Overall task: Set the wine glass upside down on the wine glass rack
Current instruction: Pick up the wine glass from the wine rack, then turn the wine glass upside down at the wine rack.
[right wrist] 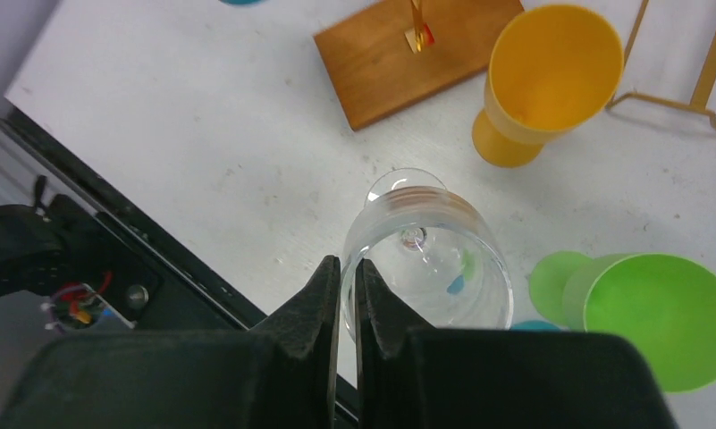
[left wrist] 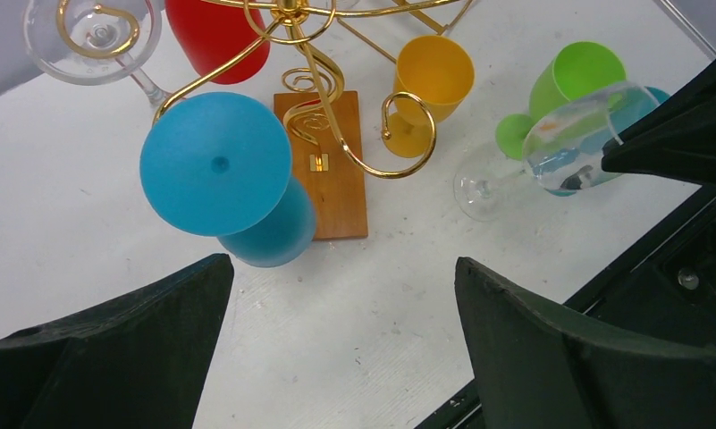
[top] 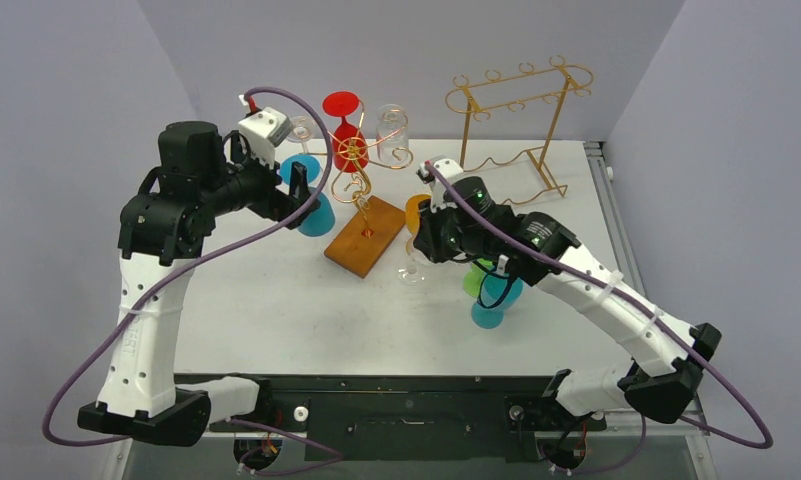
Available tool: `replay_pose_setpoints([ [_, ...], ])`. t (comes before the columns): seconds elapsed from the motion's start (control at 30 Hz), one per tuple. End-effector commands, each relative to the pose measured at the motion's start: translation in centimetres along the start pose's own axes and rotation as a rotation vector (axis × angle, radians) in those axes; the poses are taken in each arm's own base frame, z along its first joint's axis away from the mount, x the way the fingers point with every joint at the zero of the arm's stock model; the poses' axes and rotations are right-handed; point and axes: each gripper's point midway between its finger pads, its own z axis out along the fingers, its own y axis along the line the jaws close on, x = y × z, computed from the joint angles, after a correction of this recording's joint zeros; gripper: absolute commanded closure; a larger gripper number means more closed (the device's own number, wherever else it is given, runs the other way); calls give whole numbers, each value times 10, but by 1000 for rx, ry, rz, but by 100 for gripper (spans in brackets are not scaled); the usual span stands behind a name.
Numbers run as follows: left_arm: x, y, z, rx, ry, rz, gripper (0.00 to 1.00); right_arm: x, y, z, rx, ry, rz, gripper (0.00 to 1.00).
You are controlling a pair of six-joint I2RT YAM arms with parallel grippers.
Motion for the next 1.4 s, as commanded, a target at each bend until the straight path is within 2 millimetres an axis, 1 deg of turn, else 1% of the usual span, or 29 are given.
replay_pose_setpoints([
  [0.0,-7,-19,-16,67,-52,0,5,-60,23,-55,-125,-199,44,100],
  [0.1,-2,-27,-16,114,-58,-4,3,-92,36,-84,-191,-307,53,100],
  [0.2,-5,-40,-20,175,-99,16,3,-119,45,-114,-249,-423,63,100],
  [0.3,-6,-50,-22,228,-111,21,4,-140,54,-141,-307,-530,75,100],
  [0.37,-5,-54,-18,251,-97,6,6,-149,58,-152,-339,-573,87,100],
  [0.5,2,-63,-8,307,-58,-38,7,-161,68,-167,-401,-626,104,100],
  [0.7,11,-76,7,380,-17,-95,8,-171,74,-182,-451,-687,124,100],
  [0.8,8,-81,12,414,-6,-144,8,-174,76,-186,-468,-707,130,100],
  [0.93,1,-79,20,418,-12,-169,11,-176,80,-188,-495,-719,138,100],
  [1.03,-7,-79,23,426,-31,-185,18,-177,84,-186,-517,-719,143,100],
  [1.1,-11,-79,26,436,-34,-201,25,-176,86,-183,-527,-716,150,100],
  [1.2,-14,-78,28,441,-42,-209,39,-175,88,-179,-541,-713,158,100],
  [1.37,-15,-75,32,444,-42,-216,67,-171,94,-172,-569,-704,171,100],
])
